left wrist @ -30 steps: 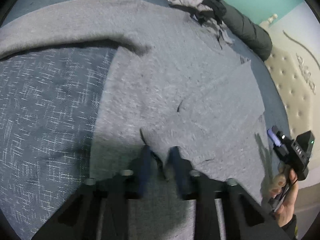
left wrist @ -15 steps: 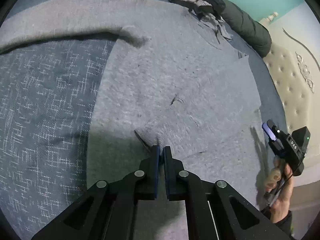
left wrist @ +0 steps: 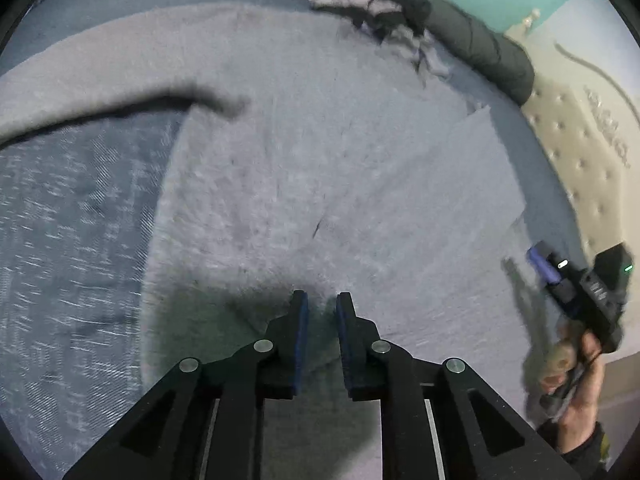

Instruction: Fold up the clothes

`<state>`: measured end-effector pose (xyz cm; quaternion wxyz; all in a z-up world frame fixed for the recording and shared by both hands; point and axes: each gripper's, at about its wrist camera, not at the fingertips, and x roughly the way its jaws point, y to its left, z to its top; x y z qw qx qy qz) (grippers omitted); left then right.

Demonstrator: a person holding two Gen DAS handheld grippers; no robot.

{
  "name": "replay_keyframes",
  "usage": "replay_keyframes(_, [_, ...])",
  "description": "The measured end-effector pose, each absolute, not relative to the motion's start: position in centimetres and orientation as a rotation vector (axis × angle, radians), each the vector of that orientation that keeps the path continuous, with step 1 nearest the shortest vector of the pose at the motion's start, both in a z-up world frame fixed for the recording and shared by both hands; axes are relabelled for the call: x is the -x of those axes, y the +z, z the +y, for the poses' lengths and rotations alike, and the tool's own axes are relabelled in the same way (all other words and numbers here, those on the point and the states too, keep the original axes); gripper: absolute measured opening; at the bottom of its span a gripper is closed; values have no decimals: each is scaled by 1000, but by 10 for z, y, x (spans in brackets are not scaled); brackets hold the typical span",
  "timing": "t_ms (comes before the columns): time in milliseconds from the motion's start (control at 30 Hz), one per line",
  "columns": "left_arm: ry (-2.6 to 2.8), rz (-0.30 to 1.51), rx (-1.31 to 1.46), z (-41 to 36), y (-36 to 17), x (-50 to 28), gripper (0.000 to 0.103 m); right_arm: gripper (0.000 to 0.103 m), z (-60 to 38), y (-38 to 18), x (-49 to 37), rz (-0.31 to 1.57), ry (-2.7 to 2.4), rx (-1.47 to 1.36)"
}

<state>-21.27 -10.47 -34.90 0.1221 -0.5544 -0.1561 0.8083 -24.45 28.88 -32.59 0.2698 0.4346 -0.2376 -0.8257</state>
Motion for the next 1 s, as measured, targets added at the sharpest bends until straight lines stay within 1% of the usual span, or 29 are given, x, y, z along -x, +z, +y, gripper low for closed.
replay_keyframes(67, [2357,-456,1627,-106,-353,214,16,29,288,-326,245,-637,-2220,-1176])
replay_keyframes(233, [2412,-468,1566,-119,-333,209,18,29,288,-326,246,-637,-2215,-1178])
replay_keyframes(367, [2446,-498,1544,-145,-317,204,33,29,287,-326,246,-657,-2193,-1176])
replay_keyframes(500, [2497,-534,1546,-176,-307,203,34,29,284,-327,246,-677,-2161,-1173])
replay_keyframes(567, [2523,-559,1551,-199,-303,202,35,39,284,-330,246,-697,-2147,-1180])
replay_keyframes(600, [2535,-575,1554,-208,-302,205,35,48,284,-330,246,-701,-2147,-1182])
replay_keyframes(800, [2605,-689,1571,-265,-302,210,41,49,284,-330,249,-719,-2136,-1181])
replay_keyframes(1000, [2696,-767,1596,-326,-304,199,43,49,281,-331,250,-672,-2168,-1207])
